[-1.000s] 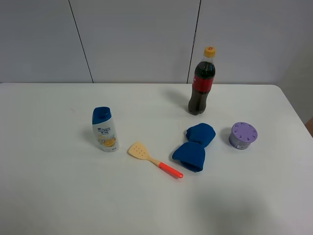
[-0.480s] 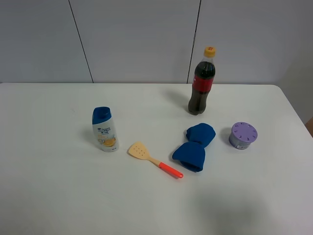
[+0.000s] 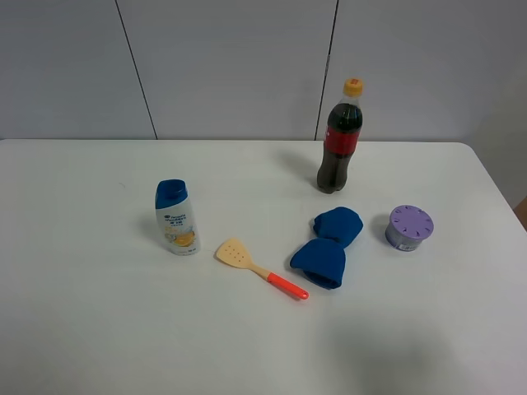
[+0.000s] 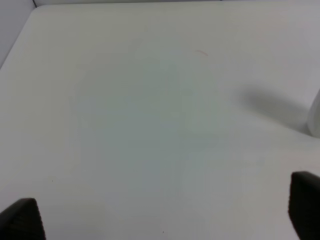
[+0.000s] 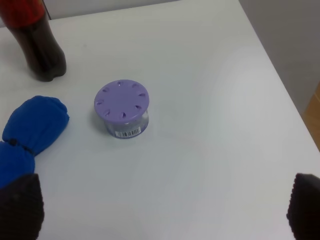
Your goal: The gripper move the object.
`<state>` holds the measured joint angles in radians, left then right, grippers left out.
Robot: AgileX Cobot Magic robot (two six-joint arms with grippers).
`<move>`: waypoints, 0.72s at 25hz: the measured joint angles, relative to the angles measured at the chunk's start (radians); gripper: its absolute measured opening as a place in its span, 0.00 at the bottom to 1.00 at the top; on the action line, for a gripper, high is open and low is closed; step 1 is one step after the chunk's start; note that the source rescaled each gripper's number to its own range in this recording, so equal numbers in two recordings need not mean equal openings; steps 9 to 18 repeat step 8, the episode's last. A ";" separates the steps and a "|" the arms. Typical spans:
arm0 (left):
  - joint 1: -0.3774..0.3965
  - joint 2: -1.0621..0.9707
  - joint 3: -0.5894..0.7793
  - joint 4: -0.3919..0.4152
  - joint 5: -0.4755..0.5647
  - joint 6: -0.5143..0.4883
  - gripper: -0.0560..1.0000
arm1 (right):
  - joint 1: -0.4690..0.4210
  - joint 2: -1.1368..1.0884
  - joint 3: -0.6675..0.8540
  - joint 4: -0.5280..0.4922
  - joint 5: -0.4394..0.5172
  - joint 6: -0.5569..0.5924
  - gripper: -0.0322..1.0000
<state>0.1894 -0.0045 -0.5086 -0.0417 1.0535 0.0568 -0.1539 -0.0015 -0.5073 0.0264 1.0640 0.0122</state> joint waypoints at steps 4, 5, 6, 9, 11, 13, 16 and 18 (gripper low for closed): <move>0.000 0.000 0.000 0.000 0.000 -0.001 1.00 | 0.000 0.000 0.000 0.000 0.000 0.000 1.00; 0.000 0.000 0.000 0.000 0.000 -0.002 1.00 | 0.000 0.000 0.000 0.000 0.000 0.000 1.00; 0.000 0.000 0.000 0.000 0.000 -0.002 1.00 | 0.000 0.000 0.000 0.000 0.000 0.000 1.00; 0.000 0.000 0.000 0.000 0.000 -0.002 1.00 | 0.000 0.000 0.000 0.000 0.000 0.000 1.00; 0.000 0.000 0.000 0.000 0.000 -0.002 1.00 | 0.000 0.000 0.000 0.000 0.000 0.000 1.00; 0.000 0.000 0.000 0.000 0.000 -0.002 1.00 | 0.000 0.000 0.000 0.000 0.000 0.000 1.00; 0.000 0.000 0.000 0.000 0.000 -0.002 1.00 | 0.000 0.000 0.000 0.000 0.000 0.000 1.00; 0.000 0.000 0.000 0.000 0.000 -0.002 1.00 | 0.000 0.000 0.000 0.000 0.000 0.000 1.00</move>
